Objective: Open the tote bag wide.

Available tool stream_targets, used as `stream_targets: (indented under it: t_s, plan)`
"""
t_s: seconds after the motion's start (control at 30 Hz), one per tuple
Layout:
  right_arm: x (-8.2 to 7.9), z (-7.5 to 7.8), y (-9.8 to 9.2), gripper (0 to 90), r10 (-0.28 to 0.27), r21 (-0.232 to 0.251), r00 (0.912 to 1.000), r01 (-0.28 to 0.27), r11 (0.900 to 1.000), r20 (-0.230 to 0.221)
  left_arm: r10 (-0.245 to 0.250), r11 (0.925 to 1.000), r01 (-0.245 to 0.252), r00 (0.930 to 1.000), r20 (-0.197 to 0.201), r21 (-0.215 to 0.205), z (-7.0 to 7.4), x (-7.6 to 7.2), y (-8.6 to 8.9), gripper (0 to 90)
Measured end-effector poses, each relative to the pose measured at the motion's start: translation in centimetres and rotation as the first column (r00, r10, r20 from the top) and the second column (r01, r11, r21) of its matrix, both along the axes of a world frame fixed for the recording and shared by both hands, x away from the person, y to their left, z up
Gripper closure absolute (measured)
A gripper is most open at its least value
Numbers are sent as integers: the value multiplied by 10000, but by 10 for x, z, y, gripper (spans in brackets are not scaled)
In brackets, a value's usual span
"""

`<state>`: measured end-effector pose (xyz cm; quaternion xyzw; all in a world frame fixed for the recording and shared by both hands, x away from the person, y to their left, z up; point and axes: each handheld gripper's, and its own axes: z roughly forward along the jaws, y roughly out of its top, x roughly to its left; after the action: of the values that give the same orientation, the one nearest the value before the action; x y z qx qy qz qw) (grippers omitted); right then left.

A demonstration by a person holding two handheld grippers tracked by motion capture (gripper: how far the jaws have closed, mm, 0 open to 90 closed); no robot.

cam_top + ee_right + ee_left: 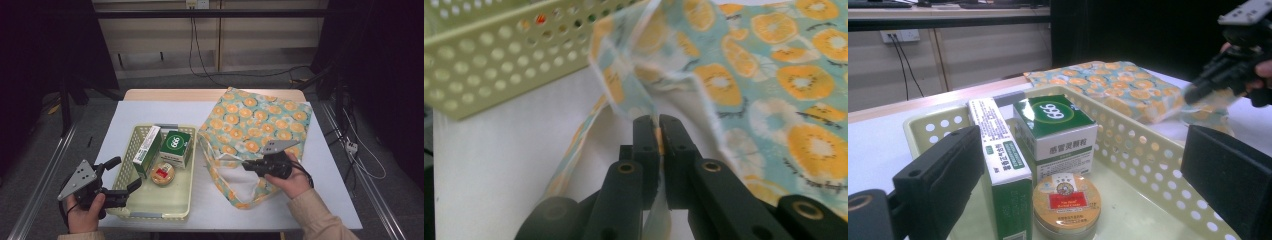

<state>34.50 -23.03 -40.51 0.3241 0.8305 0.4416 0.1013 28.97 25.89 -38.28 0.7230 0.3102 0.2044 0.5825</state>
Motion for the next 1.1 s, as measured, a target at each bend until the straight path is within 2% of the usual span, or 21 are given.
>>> stream_targets:
  t_s: [0.07,0.17,0.23,0.27,0.3,0.37,0.47,0.6,0.63,0.77,0.8,0.9,0.93,0.97,1.0,1.1]
  plan:
    - [6,2,-5,865,-140,-98,9999,140,9999,-50,18,10000,-18,10000,19,-3,0,0,0,36]
    - [25,8,-18,874,-538,182,9984,541,9984,-169,-4,10000,4,10000,16,-4,0,1,1,36]
    - [44,12,-27,877,-936,2,9955,936,9956,-131,-6,10000,6,10000,4,-32,0,2,1,36]
    - [44,12,-27,877,-936,2,9955,936,9956,-131,-10,10000,10,10000,-29,-66,-1,2,1,36]
    - [56,14,-31,877,-1111,-229,9938,1109,9936,-87,-7,10000,7,10000,-35,-54,-1,3,1,36]
    - [62,14,-34,878,-1204,-219,9926,1201,9925,-132,0,10000,0,10000,-59,-26,-1,3,2,36]
    - [79,15,-42,879,-1573,82,9874,1575,9875,-192,53,10000,-54,10000,-60,-65,-1,3,3,36]
    - [99,9,-52,882,-2025,232,9783,2036,9788,-426,81,10000,-81,9999,-79,-13,-2,3,2,36]
    - [104,7,-54,882,-2188,102,9746,2195,9756,-475,86,10000,-86,9999,-106,-28,-2,3,2,36]
    - [120,-6,-64,882,-2561,56,9642,2571,9664,-692,91,10000,-91,9999,-80,39,-1,4,3,36]
    - [124,-9,-67,883,-2708,104,9591,2725,9621,-824,96,10000,-96,9999,-77,15,-1,4,3,36]
    - [134,-15,-75,885,-3388,162,9367,3415,9397,-883,206,9998,-206,9998,-51,22,0,4,5,36]
    - [138,-16,-78,885,-3683,228,9248,3719,9280,-955,245,9997,-245,9997,-77,-22,0,4,6,36]
    - [141,-17,-81,884,-3866,224,9167,3906,9203,-1008,287,9996,-287,9996,-84,-26,0,4,6,36]
    - [144,-19,-83,884,-3964,104,9124,3994,9167,-1020,311,9995,-311,9995,-91,-14,-1,4,7,36]
    - [151,-22,-85,878,-4058,-215,9091,4057,9138,-943,292,9996,-291,9995,-100,13,-1,4,7,36]
